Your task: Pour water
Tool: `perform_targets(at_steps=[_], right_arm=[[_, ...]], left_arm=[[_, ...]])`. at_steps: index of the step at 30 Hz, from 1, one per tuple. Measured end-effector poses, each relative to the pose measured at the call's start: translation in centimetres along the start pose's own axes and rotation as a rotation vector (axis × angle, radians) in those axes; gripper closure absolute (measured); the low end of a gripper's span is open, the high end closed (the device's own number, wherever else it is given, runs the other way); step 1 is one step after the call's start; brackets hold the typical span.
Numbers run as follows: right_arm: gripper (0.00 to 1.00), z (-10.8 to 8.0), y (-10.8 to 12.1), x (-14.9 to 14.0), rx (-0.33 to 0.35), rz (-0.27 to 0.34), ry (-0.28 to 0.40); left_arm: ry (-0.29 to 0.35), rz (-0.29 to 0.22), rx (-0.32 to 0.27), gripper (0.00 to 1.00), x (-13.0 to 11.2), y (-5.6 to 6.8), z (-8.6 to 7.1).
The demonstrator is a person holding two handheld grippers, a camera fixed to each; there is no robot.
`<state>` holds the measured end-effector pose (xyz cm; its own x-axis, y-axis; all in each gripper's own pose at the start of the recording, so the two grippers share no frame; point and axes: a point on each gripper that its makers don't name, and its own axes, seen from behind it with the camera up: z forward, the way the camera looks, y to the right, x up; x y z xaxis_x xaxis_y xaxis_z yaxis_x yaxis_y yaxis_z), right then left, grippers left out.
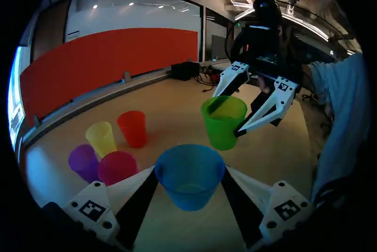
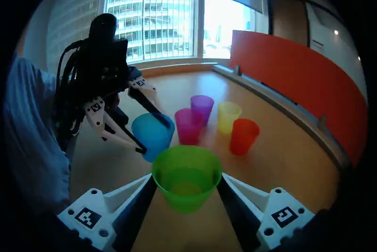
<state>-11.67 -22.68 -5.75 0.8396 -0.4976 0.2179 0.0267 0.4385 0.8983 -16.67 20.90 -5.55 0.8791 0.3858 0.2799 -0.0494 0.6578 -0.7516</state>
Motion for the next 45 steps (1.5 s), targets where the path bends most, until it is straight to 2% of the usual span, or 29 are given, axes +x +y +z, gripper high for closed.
perform_targets(at_steps=[9, 18, 34, 38, 45], right_arm=[[0.11, 0.9, 0.0, -1.3, 0.009, -0.008, -0.031], [0.11, 1.4, 0.0, -1.9, 0.012, 0.001, -0.036], [0.11, 2.2, -0.6, -2.4, 0.016, -0.007, -0.046], [0.11, 2.5, -0.7, -2.5, 0.015, -0.008, -0.047], [0.11, 3.2, -1.1, -3.0, 0.016, -0.008, -0.050]], left_arm=[[-0.046, 0.018, -0.012, 0.11, -1.9, 0.2, 1.4], [-0.064, 0.000, -0.023, 0.11, -3.0, 0.1, 2.0], [-0.093, 0.028, -0.020, 0.11, -4.4, 0.1, 1.9], [-0.111, 0.021, -0.026, 0.04, -4.7, 0.3, 1.6], [-0.128, 0.015, -0.015, 0.04, -5.2, 0.1, 1.0]])
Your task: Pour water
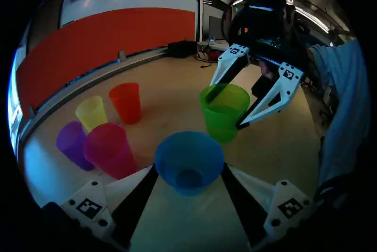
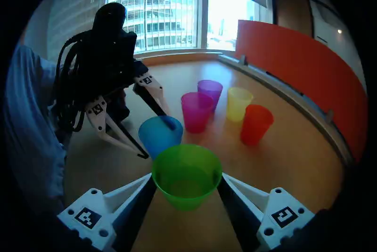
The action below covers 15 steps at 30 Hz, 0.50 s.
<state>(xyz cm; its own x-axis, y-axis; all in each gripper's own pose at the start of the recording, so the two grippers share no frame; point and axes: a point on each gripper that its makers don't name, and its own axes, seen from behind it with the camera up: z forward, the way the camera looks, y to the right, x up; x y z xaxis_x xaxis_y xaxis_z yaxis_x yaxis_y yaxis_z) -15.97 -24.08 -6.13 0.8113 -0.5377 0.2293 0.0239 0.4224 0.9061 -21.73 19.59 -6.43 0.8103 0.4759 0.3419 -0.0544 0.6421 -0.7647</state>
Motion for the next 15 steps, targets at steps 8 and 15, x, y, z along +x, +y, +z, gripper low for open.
perform_targets(at_steps=[8, 15], right_arm=[[0.11, 1.0, -0.4, -0.7, 0.003, 0.008, -0.002], [0.11, 1.7, -0.6, -1.2, 0.003, 0.007, -0.006]], left_arm=[[-0.015, 0.002, 0.018, 0.04, -1.2, 0.2, -1.1], [-0.017, -0.003, 0.040, 0.04, -1.9, 0.1, -1.8]])
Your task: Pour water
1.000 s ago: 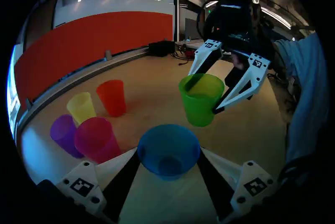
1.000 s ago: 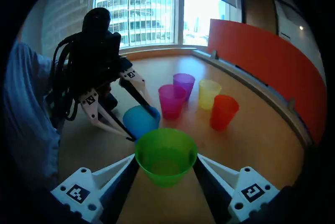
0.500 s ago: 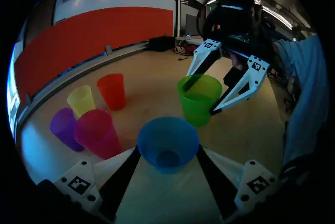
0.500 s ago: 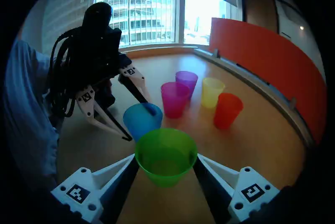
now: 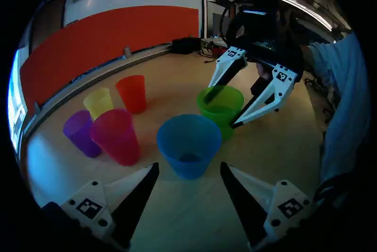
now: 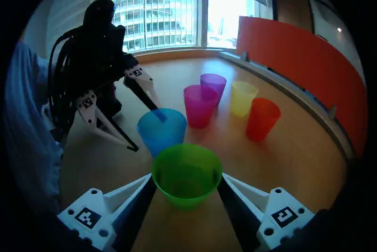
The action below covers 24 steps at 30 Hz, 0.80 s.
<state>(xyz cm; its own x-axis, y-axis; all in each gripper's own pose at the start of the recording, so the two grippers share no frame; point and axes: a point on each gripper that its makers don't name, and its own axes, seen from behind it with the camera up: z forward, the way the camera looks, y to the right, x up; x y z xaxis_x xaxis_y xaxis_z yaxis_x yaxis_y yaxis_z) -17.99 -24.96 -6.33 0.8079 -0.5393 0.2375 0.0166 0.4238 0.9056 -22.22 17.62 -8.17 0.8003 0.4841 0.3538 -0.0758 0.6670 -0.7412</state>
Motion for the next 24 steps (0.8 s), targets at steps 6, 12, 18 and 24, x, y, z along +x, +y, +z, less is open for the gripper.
perform_targets(at_steps=[6, 12, 18, 24], right_arm=[[0.11, 0.2, -0.1, -0.2, -0.004, 0.007, 0.006], [0.10, 0.1, -0.1, -0.7, -0.011, 0.003, 0.003], [0.07, -0.1, -0.1, -0.7, -0.022, 0.014, 0.011], [0.00, -0.8, 0.3, -1.5, -0.050, 0.013, -0.001]], left_arm=[[0.008, -0.003, 0.003, 0.04, 0.0, 0.0, -0.8], [0.011, 0.001, 0.005, 0.04, 0.1, 0.2, -1.2], [0.016, 0.001, 0.003, 0.04, 0.2, 0.4, -1.3], [0.021, -0.005, 0.015, 0.04, 0.2, 0.1, -1.9]])
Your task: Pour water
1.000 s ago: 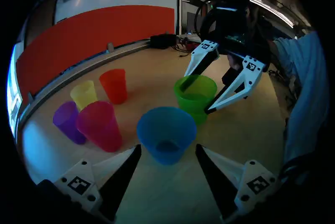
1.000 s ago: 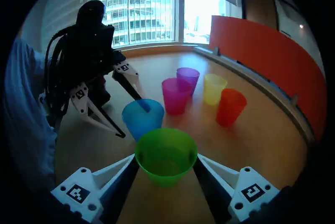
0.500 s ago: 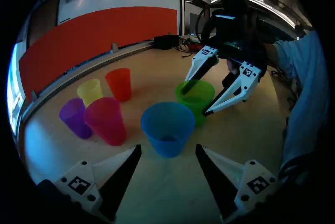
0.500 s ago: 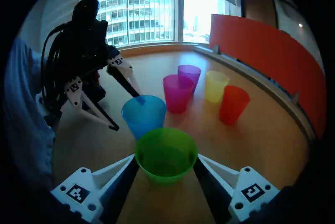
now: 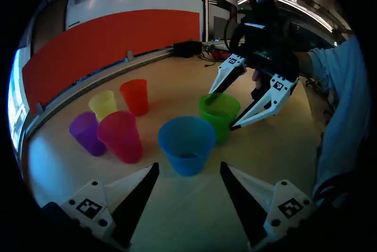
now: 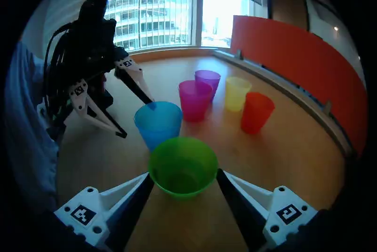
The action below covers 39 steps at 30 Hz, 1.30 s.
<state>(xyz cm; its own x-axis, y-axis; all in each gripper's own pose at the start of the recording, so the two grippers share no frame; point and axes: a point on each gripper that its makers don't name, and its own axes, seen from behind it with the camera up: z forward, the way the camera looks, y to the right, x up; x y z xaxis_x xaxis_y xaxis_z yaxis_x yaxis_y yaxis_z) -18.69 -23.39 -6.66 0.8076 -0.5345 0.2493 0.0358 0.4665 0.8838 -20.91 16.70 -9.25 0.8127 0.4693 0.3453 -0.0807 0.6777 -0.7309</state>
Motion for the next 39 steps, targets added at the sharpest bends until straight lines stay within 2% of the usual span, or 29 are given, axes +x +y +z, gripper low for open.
perform_targets(at_steps=[9, 21, 30, 39], right_arm=[[0.00, -2.3, 0.4, -1.2, -0.047, 0.024, -0.001], [0.00, -6.4, 1.0, -2.4, -0.143, 0.082, 0.032], [0.00, -8.4, 1.9, -1.3, -0.223, 0.126, 0.101], [0.00, -10.2, 4.5, 0.4, -0.352, 0.181, 0.191]], left_arm=[[0.028, -0.043, 0.048, 0.04, 0.2, -1.4, -1.7], [0.088, -0.096, 0.173, 0.04, 0.3, -4.7, -5.1], [0.147, -0.138, 0.269, 0.04, 0.4, -7.3, -6.6], [0.255, -0.151, 0.420, 0.04, 2.6, -10.8, -8.9]])
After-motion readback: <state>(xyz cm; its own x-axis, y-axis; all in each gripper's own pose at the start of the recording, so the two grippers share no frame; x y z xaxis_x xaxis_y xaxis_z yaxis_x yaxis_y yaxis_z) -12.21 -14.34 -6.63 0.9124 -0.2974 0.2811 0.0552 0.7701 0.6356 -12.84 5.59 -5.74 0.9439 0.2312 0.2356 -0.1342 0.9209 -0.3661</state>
